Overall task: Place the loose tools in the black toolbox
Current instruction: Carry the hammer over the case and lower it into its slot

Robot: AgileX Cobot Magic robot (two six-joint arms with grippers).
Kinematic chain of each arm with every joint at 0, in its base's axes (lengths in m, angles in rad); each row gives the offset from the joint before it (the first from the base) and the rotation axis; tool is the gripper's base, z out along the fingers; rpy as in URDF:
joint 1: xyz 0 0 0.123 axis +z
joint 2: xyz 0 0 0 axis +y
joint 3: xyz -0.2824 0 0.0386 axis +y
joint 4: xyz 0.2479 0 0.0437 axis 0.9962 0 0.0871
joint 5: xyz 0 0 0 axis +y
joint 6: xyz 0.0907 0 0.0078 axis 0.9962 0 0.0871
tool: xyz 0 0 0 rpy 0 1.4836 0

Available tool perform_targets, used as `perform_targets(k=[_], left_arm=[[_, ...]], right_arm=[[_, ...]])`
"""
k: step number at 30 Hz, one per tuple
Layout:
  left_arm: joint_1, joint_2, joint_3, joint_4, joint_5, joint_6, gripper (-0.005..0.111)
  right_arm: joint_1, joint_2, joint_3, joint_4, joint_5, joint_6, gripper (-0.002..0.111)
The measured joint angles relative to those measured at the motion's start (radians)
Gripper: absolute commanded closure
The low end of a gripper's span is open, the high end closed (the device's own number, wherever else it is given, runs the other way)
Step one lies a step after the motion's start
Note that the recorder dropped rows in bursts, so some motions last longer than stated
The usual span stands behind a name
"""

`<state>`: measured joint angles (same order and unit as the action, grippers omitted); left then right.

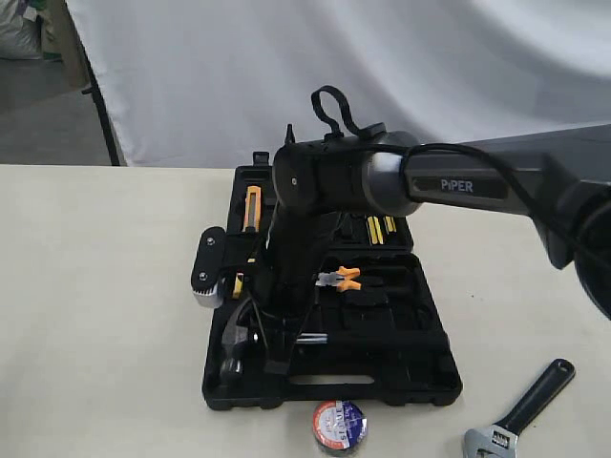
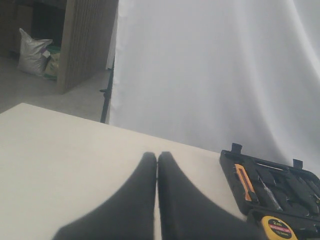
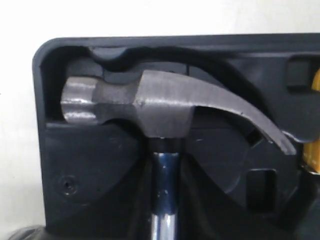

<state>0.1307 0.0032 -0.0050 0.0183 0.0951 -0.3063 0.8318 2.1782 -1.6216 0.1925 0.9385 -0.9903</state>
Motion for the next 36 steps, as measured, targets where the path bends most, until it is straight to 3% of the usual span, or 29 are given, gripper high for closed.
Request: perform_targets(k=[27, 28, 31, 32, 36], left_arm=[[0.000, 0.000, 0.000, 0.000, 0.000, 0.000, 0.106], [0.000, 0.000, 0.000, 0.000, 0.000, 0.000, 0.106], [0.000, 0.000, 0.000, 0.000, 0.000, 0.000, 0.106], [0.000, 0.000, 0.000, 0.000, 0.000, 0.000, 0.106], [0.000, 0.000, 0.000, 0.000, 0.000, 0.000, 0.106]], right_arm=[[0.000, 0.013, 0.000, 0.000, -0.038, 0.034, 0.107], [0.000, 0.013, 0.000, 0.000, -0.038, 0.034, 0.103], [0.000, 0.013, 0.000, 0.000, -0.038, 0.034, 0.066], [0.000, 0.013, 0.000, 0.000, -0.047, 0.042, 0.061], [0.000, 0.011, 0.000, -0.005, -0.056, 0.063, 0.060]])
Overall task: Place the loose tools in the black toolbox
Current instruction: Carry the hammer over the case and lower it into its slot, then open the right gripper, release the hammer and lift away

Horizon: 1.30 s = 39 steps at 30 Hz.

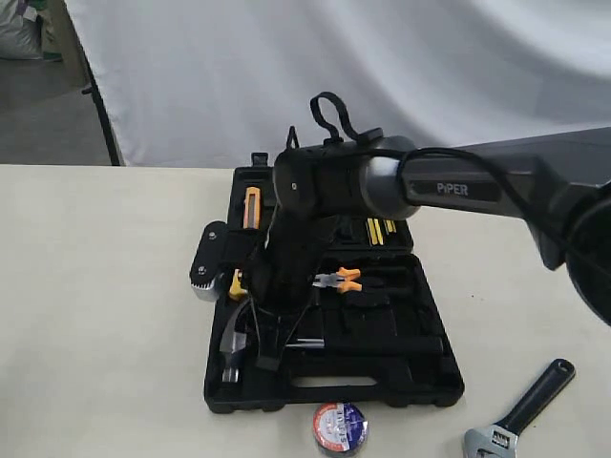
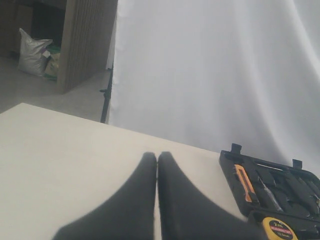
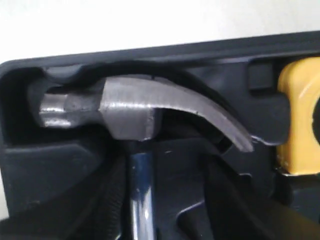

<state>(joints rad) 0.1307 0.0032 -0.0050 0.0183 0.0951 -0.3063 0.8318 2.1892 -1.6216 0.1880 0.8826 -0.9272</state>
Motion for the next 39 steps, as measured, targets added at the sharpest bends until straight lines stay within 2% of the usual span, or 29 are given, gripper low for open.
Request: perform_targets(k=[7, 14, 16, 19, 23, 31, 39], left_arm=[[0.000, 0.000, 0.000, 0.000, 0.000, 0.000, 0.106], [0.000, 0.000, 0.000, 0.000, 0.000, 0.000, 0.106], [0.000, 0.000, 0.000, 0.000, 0.000, 0.000, 0.106], [0.000, 0.000, 0.000, 0.000, 0.000, 0.000, 0.106], [0.000, 0.000, 0.000, 0.000, 0.000, 0.000, 0.106], [0.000, 0.000, 0.000, 0.000, 0.000, 0.000, 0.106], [0.000, 0.000, 0.000, 0.000, 0.000, 0.000, 0.106]], right_arm=[[0.000, -0.100, -0.005, 0.021, -0.011, 0.008, 0.060], [0.000, -0.077, -0.007, 0.051, -0.024, 0.011, 0.061], [0.000, -0.054, -0.007, 0.052, -0.014, 0.011, 0.064], [0.000, -0.017, -0.007, 0.052, 0.025, 0.011, 0.080], [0.000, 0.001, -0.007, 0.062, 0.062, 0.011, 0.109], [0.000, -0.012, -0.007, 0.055, 0.055, 0.035, 0.109], [0.000, -0.149, -0.003, 0.027, 0.053, 0.081, 0.109]])
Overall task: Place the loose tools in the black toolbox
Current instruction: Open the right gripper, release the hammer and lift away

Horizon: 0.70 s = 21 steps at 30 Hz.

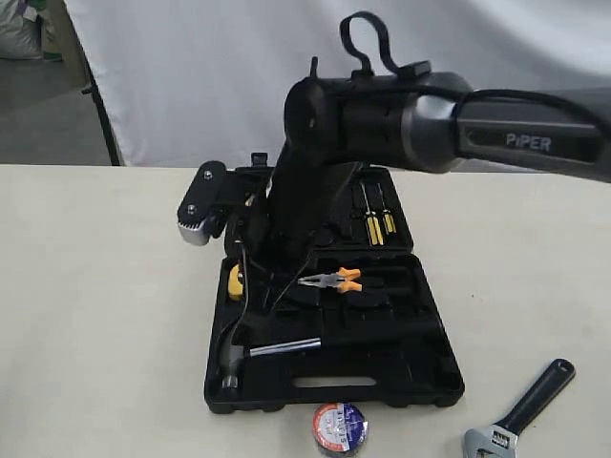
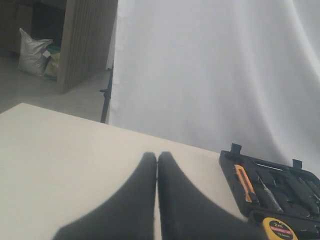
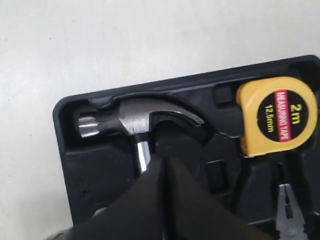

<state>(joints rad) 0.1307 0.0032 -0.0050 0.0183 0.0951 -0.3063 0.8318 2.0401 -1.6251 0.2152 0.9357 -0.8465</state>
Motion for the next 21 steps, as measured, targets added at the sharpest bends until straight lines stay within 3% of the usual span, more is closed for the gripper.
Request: perform_targets(k=[11, 21], left_arm=[[0.000, 0.000, 0.000, 0.000, 0.000, 0.000, 0.106], [0.000, 0.000, 0.000, 0.000, 0.000, 0.000, 0.106]], right_arm=[[0.000, 0.066, 0.151, -0.117, -0.053, 0.104, 0.109], [0.000, -0.062, 0.166, -0.166, -0.096, 0.146, 0.109]])
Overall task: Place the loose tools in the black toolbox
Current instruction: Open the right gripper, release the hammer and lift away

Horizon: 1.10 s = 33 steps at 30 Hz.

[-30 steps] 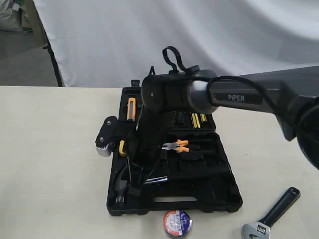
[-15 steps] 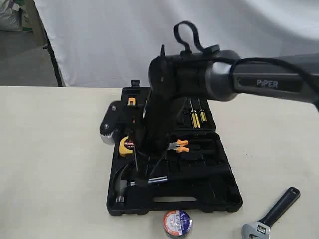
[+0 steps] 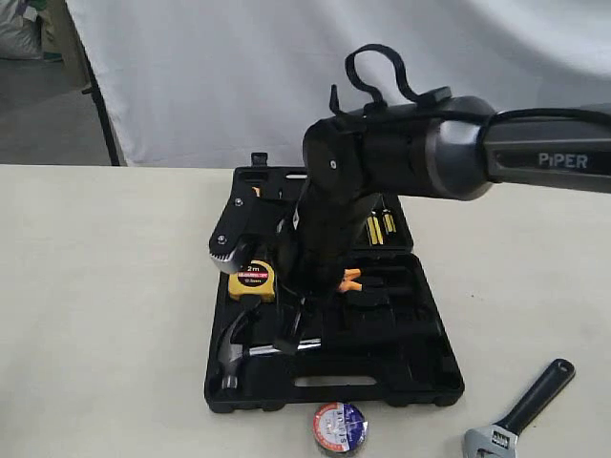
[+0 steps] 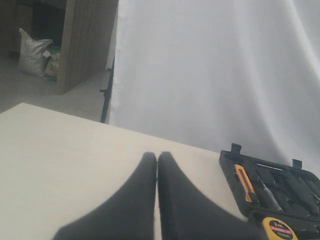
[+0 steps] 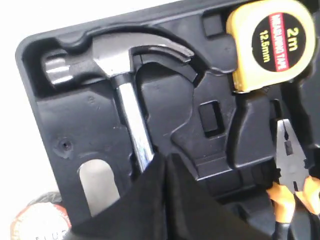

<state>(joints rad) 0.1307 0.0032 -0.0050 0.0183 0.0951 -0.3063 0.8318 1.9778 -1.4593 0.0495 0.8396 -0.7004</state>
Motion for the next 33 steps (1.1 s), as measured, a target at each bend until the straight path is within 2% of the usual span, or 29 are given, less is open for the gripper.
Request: perform_targets(k=[15, 33], left_arm=[[0.000, 0.000, 0.000, 0.000, 0.000, 0.000, 0.106], [0.000, 0.000, 0.000, 0.000, 0.000, 0.000, 0.106]], right_arm=[[-0.055, 0.111, 0.058, -0.002, -0.078, 0.050, 0.109], [-0.057, 0.026, 0.009, 0.052, -0.093, 0.051, 0.109]])
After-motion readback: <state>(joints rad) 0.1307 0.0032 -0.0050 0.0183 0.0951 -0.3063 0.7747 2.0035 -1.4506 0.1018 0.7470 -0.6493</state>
